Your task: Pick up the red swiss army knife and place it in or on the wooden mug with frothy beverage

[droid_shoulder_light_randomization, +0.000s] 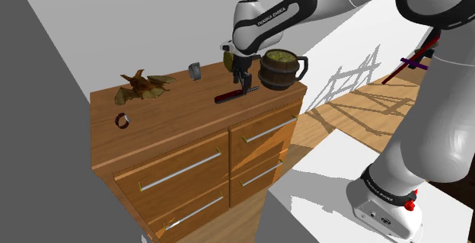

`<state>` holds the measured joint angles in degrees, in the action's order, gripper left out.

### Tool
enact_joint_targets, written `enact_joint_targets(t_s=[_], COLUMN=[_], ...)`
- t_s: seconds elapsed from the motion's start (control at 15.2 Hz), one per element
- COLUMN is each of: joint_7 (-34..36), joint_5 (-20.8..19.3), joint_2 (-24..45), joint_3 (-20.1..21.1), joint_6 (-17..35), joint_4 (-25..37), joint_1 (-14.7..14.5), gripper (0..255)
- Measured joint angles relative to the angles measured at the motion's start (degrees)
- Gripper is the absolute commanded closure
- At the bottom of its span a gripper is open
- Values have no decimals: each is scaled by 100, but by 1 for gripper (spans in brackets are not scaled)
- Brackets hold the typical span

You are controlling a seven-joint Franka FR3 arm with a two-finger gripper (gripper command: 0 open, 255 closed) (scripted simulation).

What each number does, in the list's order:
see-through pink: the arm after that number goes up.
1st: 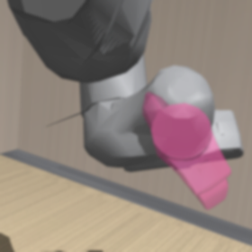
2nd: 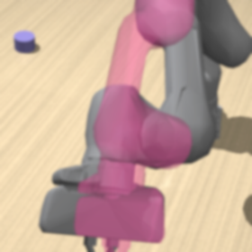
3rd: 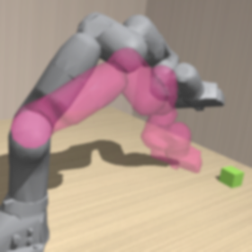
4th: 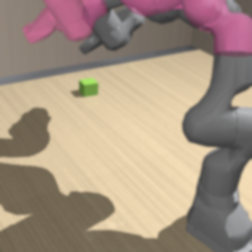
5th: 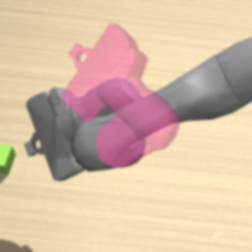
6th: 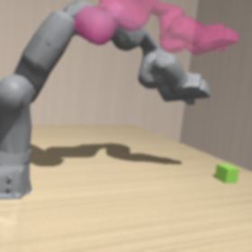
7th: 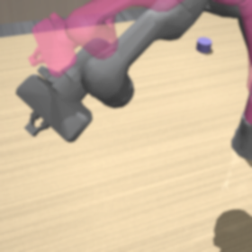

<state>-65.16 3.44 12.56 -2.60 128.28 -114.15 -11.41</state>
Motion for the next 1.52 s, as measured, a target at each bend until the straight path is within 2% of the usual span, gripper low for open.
enact_joint_targets(t_s=[0.33,0.79,0.86,1.52], joint_7=[-40,-51,-51,-47], joint_5=[24,31,31,33], joint_2=[202,257,257,232], joint_3=[15,16,16,24], joint_6=[303,359,359,322], joint_4=[-99,-98,-98,-68], joint_1=[-2,2,2,-5], gripper=[0,0,255,255])
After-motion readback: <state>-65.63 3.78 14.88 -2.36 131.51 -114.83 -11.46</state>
